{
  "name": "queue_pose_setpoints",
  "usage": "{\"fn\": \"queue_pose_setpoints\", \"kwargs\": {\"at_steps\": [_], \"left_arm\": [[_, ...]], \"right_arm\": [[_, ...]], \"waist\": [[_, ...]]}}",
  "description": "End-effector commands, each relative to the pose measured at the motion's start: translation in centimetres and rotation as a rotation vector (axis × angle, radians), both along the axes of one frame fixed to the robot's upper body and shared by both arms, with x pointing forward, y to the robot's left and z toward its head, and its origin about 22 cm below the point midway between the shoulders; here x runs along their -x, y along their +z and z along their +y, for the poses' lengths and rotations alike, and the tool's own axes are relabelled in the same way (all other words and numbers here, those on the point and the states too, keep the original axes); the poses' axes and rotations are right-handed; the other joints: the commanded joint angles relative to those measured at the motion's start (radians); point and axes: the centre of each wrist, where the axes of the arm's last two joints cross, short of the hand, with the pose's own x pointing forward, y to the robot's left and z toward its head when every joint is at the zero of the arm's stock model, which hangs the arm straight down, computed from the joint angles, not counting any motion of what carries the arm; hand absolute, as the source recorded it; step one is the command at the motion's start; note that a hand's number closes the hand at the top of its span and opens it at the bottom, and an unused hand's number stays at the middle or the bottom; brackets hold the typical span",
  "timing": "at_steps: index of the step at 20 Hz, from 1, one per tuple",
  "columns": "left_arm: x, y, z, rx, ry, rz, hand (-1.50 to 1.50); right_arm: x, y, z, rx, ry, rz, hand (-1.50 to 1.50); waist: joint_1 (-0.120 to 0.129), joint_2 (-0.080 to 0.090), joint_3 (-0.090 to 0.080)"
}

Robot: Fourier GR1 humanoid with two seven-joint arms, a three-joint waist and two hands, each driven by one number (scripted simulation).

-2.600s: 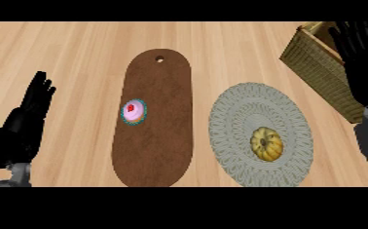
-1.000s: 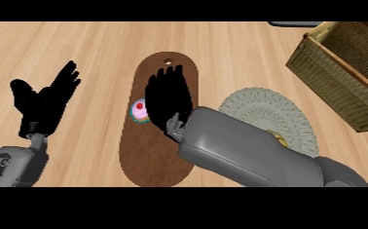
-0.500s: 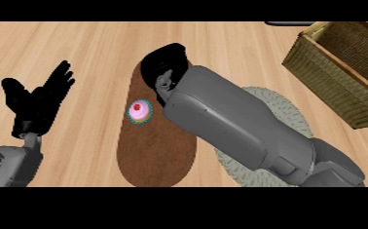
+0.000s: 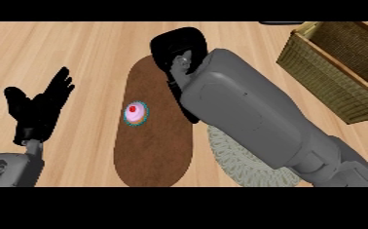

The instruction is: Pick the squash from the placemat and place it in the basket

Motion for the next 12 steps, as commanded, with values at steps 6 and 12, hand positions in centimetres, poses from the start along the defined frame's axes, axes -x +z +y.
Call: {"fn": "queue_pose_setpoints", "kwargs": {"at_steps": [6,12], "left_arm": [[-0.1,0.8,0.9,0.002,0.003,0.003,0.00],[0.2,1.0,-0.8,-0.001,-0.027,-0.009,0.00]], "right_arm": [[2.4,-1.8,-7.1,0.101,-0.092,-0.027,-1.50],[7.6,-6.5,-10.8,0.023,-0.091,-0.066,-1.50]], "waist": [[-0.002,0.007,0.001],[0.013,0.011,0.001]]}}
